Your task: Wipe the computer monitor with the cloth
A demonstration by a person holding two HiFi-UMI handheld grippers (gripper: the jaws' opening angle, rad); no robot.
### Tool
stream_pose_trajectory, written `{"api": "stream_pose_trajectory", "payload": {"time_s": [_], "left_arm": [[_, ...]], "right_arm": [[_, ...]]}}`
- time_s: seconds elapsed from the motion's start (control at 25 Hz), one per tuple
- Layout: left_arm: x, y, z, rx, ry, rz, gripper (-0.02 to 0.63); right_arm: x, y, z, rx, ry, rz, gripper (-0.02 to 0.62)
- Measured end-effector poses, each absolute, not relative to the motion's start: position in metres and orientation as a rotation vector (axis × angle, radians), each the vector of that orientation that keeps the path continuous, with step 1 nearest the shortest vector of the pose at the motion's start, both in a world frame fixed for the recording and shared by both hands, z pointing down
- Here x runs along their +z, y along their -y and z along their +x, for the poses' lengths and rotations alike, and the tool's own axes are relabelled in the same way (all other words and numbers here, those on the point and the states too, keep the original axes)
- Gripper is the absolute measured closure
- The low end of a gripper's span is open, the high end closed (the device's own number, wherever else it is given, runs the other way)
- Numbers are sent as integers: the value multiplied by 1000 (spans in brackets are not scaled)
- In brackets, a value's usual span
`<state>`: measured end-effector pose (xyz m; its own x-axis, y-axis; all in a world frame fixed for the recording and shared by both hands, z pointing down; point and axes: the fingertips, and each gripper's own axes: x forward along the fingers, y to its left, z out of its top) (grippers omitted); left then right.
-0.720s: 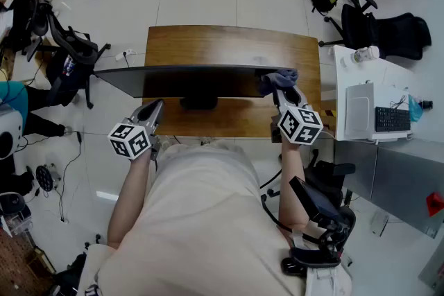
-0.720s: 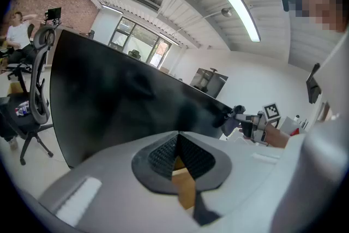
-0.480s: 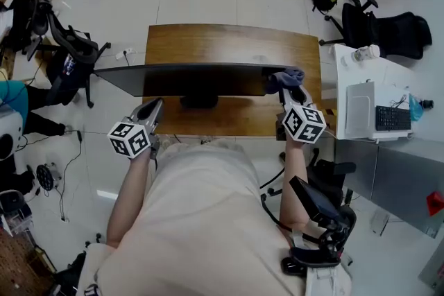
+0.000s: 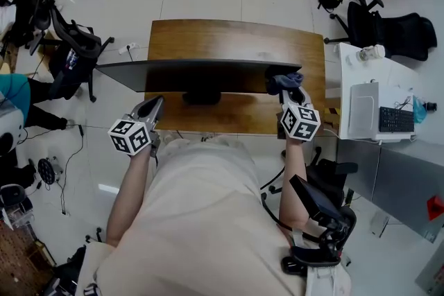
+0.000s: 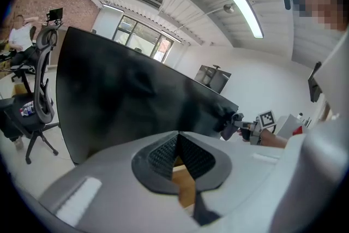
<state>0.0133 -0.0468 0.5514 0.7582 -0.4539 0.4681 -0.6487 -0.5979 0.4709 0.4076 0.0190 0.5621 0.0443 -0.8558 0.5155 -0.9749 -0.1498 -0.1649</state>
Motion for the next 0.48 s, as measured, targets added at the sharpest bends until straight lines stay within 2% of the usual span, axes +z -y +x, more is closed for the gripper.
{"api": "stream_pose_trajectory", "payload": {"time_s": [0.48], "left_arm": [[585, 39, 5, 484, 898, 2285, 607]], "right_arm": [[630, -29, 413, 749, 1808, 1971, 479]]}}
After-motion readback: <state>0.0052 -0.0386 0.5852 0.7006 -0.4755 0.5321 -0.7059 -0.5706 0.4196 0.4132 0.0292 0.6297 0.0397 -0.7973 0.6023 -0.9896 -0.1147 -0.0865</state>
